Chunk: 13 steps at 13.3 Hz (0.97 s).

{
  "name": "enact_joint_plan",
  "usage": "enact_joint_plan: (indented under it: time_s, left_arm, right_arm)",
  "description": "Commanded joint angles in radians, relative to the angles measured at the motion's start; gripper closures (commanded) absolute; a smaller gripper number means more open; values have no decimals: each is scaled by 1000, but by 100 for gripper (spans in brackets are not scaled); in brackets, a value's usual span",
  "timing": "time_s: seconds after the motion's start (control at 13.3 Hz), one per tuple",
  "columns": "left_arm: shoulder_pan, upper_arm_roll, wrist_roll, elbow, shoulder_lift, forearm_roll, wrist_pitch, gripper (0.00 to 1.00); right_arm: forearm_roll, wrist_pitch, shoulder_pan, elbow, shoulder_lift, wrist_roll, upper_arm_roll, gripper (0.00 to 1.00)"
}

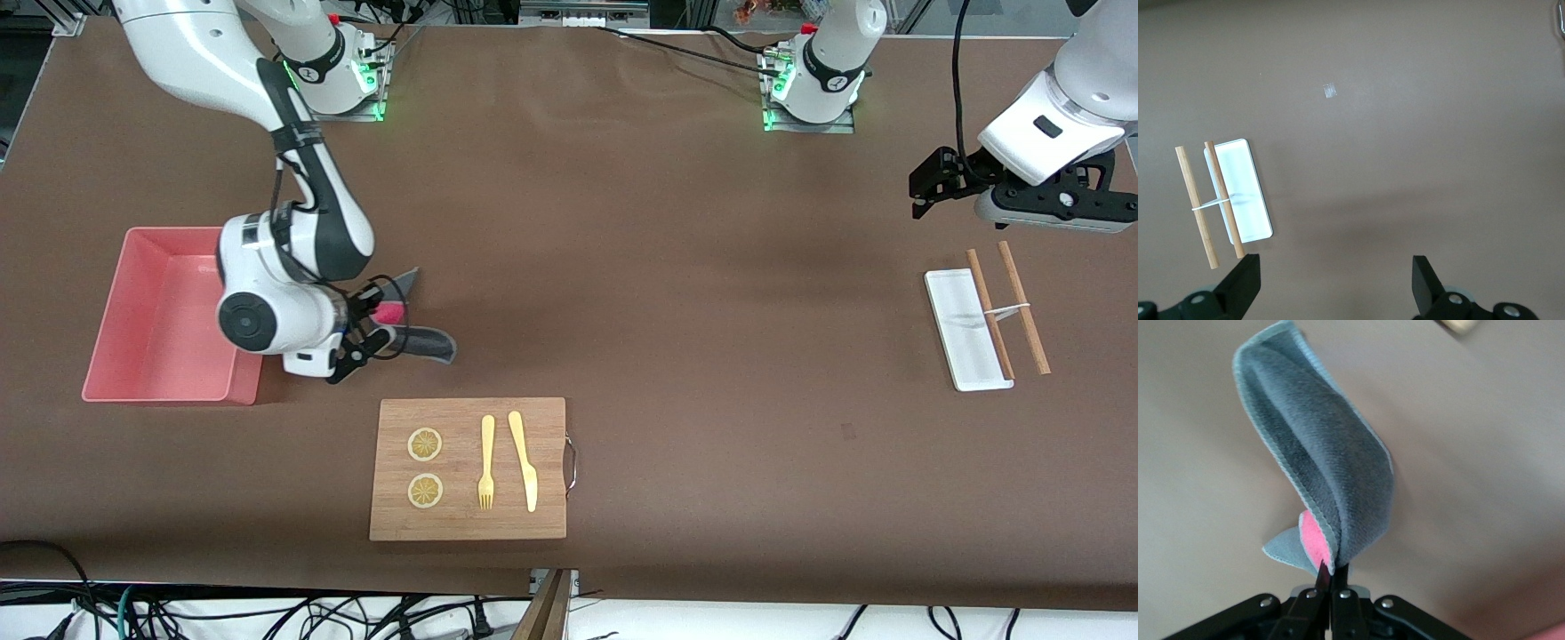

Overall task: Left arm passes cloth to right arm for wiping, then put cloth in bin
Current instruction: 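Wipe the cloth back and forth over the table with the right gripper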

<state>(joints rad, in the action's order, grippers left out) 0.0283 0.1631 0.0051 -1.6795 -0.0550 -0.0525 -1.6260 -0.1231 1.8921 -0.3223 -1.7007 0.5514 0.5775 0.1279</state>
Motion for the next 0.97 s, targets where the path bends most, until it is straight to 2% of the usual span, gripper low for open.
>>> enact_joint_plan:
  time_s: [0.0, 0.22, 0.38, 0.53, 0.75, 0.9]
  left_arm:
    - [7, 3, 15, -3, -5, 19, -2, 0]
    - [9, 4, 15, -3, -8, 19, 0, 0]
    - [7, 4, 15, -3, -6, 19, -3, 0]
    - [7, 4, 15, -3, -6, 19, -3, 0]
    - [7, 4, 15, -3, -6, 19, -3, 0]
    - [7, 4, 15, -3, -6, 19, -3, 0]
  right_arm:
    - [81, -34, 20, 3, -42, 111, 33, 100]
    - [184, -45, 20, 29, -79, 153, 42, 100]
    - [214, -67, 8, 59, -79, 151, 41, 100]
    - [194, -76, -35, 50, -68, 58, 41, 100]
    - [35, -58, -154, 49, -16, -170, 39, 100]
    - [-33, -15, -236, 52, 4, -325, 39, 100]
